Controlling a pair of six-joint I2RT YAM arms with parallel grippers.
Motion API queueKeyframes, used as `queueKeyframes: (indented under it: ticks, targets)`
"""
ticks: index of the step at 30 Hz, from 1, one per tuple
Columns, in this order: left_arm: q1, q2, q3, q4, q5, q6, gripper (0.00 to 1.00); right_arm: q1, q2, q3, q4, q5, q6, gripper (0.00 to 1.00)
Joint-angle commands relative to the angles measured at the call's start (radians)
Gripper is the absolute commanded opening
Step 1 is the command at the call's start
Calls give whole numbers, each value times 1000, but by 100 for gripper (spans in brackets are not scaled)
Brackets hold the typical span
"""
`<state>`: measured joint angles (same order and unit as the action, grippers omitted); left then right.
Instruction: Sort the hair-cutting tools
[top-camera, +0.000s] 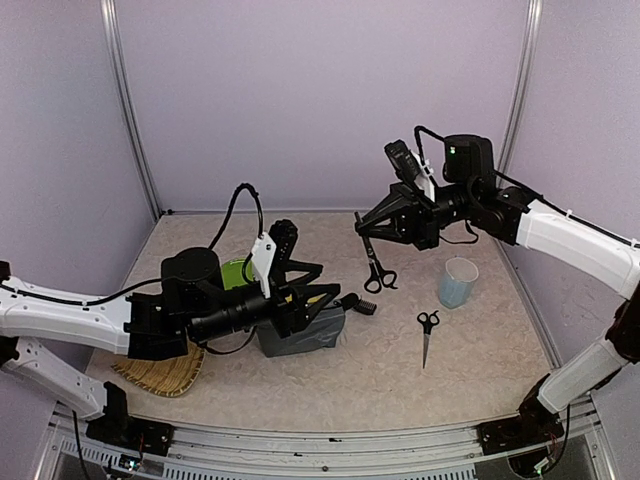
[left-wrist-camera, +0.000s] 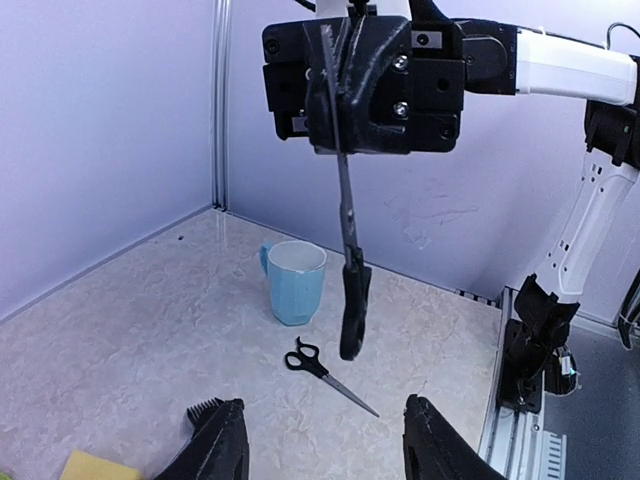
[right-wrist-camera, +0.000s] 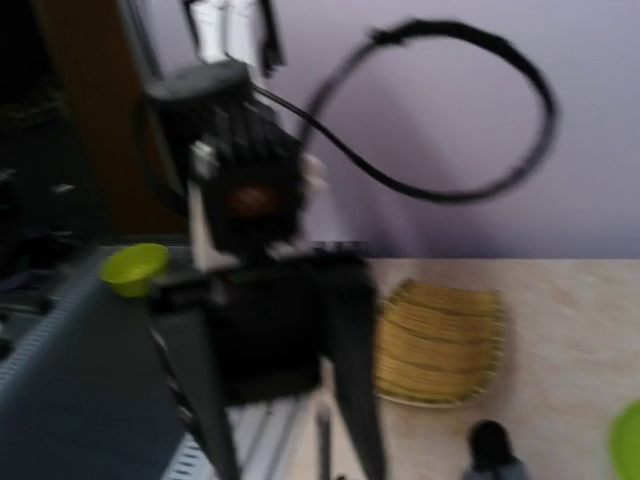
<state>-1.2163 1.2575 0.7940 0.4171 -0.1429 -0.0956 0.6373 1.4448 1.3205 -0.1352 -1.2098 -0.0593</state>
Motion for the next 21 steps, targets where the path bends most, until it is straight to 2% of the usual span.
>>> queueKeyframes:
  ticks: [1,6,14,21]
  targets:
    - [16,64,26,220,38,18,51,-7,-6,-25,136,-132,137,0]
    - [37,132,74,278,110,-17,49,-7,-18,-46,163,-129,153,0]
    - [49,258,202,252,225,-51,44,-7,-31,-53,166,-120,141,0]
    - [75,318,243,267,287,-103,23,-7,-38,-56,166,-131,136,0]
